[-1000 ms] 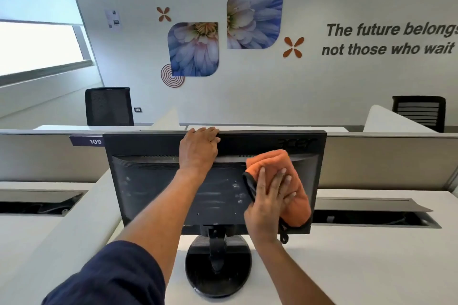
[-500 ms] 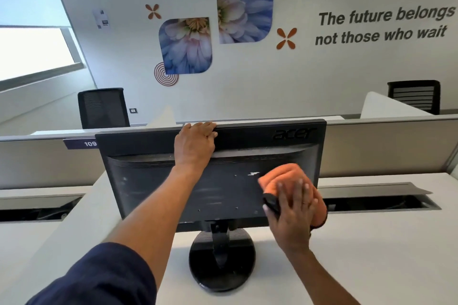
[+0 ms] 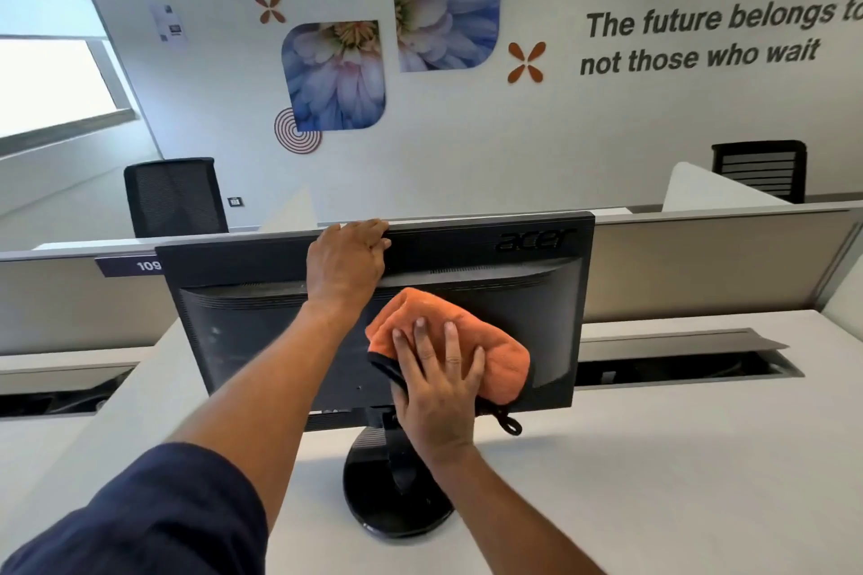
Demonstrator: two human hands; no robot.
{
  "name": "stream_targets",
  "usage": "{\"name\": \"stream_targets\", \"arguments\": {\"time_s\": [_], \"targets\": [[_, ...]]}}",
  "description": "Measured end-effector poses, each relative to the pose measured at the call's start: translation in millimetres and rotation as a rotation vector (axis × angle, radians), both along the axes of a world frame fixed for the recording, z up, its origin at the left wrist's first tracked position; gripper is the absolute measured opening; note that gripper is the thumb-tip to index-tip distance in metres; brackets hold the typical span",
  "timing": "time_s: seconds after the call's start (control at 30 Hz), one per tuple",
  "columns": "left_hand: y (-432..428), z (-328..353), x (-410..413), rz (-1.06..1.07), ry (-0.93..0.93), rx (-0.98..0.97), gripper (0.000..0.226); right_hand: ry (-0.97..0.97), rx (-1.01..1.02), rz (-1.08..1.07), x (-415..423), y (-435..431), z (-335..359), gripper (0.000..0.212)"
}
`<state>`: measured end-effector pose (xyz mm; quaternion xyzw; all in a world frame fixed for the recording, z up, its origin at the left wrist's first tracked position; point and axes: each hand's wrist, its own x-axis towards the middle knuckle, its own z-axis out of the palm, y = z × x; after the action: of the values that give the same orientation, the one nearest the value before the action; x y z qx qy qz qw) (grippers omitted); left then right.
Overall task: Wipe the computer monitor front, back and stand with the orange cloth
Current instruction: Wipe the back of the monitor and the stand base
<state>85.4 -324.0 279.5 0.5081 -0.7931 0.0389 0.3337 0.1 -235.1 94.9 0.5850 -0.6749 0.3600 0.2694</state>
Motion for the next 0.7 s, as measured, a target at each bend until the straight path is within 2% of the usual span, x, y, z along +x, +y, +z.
{"name": "stream_targets", "arguments": {"time_s": [0.13,0.23,0.3,0.43,0.5,0.53,0.6,0.67,0.7], "targets": [[-1.0,-0.3,1.7,-0.004,0.026,0.002,0.031,0.319,0.038,0.056,-47.6,-1.0,4.3,0.079],[-0.5,-1.7,-0.9,-0.009,0.028,0.009,0.032,0.341,-0.027,0.046,-89.2,-4.2,9.7,0.067],[-0.8,-1.4,-3.4,-0.015,0.027,0.011,0.032,0.160,-0.060,-0.033,-103.0,-3.5,8.4,0.063],[-3.5,-2.9,-3.0,-0.005,0.014,0.003,0.029,-0.542,-0.236,-0.189,-108.4,-6.1,7.5,0.066],[-3.7,-3.3,-3.7,0.000,0.013,-0.003,0.028,-0.799,-0.327,-0.195,-107.4,-8.4,7.1,0.067],[-3.3,-3.3,-5.1,0.002,0.011,-0.002,0.028,-0.869,-0.348,-0.196,-105.1,-8.3,6.6,0.067],[-2.7,-3.0,-8.2,0.002,0.010,0.001,0.028,-0.892,-0.359,-0.215,-97.5,-9.5,2.5,0.066],[-3.1,-2.7,-8.8,-0.001,0.023,0.010,0.029,-0.804,-0.305,-0.225,-82.1,-9.7,-4.5,0.067],[-3.4,-3.0,-7.7,0.002,0.028,0.013,0.029,-0.695,-0.241,-0.202,-70.2,-8.3,-13.0,0.068]]}}
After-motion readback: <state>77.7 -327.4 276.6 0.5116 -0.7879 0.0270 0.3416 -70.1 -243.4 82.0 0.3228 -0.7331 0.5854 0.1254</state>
